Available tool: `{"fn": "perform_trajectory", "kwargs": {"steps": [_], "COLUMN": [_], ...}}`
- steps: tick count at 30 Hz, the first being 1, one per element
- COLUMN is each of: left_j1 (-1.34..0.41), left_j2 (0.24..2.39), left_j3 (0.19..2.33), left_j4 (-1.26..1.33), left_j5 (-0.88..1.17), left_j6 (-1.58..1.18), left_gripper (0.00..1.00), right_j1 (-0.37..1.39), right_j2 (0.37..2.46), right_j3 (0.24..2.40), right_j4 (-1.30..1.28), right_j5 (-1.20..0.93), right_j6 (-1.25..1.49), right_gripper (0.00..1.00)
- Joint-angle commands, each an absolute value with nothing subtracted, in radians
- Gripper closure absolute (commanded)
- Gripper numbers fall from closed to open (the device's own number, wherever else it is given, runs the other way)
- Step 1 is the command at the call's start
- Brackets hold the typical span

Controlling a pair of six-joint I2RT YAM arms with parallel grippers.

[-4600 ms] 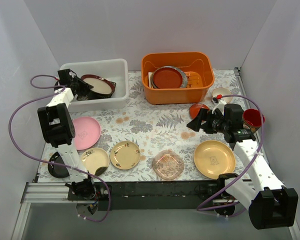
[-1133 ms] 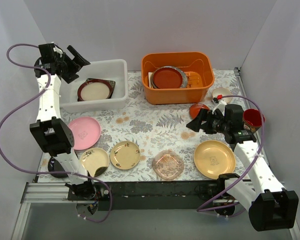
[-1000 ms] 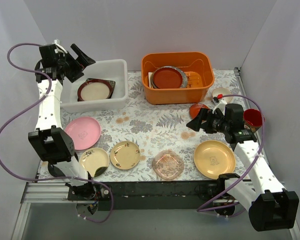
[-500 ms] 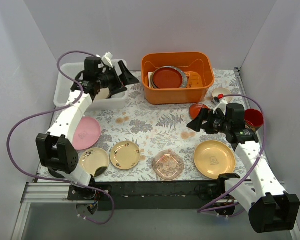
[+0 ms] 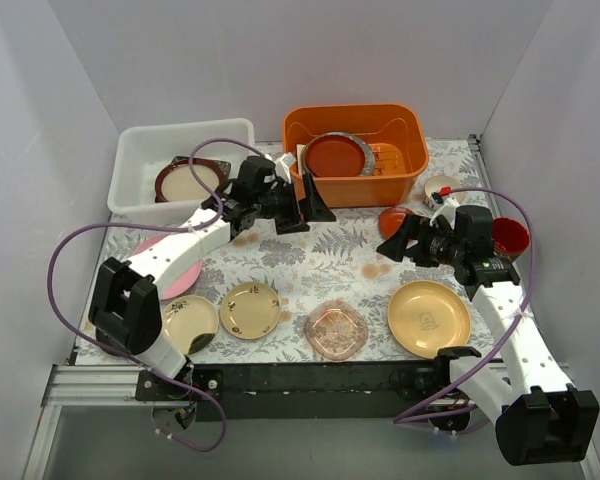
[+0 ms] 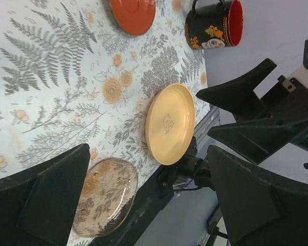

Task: Place the plates into the plastic bin on the countertop
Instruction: Pick up the plate from the corner of the board.

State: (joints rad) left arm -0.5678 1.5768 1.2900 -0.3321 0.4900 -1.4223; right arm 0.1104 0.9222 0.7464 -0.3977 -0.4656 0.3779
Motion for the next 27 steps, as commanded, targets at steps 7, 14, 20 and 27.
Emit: {"fn": "perform_trajectory", "kwargs": {"steps": [7,14,20,27], "left_j1": [-0.747,-0.827,-0.879,-0.902], "left_j2": [1.719,1.821,1.868,1.907], "left_j3": [1.296,1.322,1.296,1.279], "left_j4": [-0.232,-0.192,-0.109,-0.075], "left_j5": [0.439,0.460,0.448,0.440], "left_j6": [-1.456,-1.453,-1.482,-1.499], "left_gripper": [0.02,0.04,0.05,0.06], "right_j1": [0.075,0.011,-0.044,-0.072], "right_j2": [0.904,0.931,0.943,0.923], "right_j3": [0.818,0.894,0.945,0.950], "right_j4": [-0.429,-0.451,-0.448,-0.443], "right_j5": [-0.454,-0.509,-0.548,-0.580], "right_j6": [0.357,0.339,0.354,0.362], "right_gripper": [0.02,0.02,0.02,0.02]}}
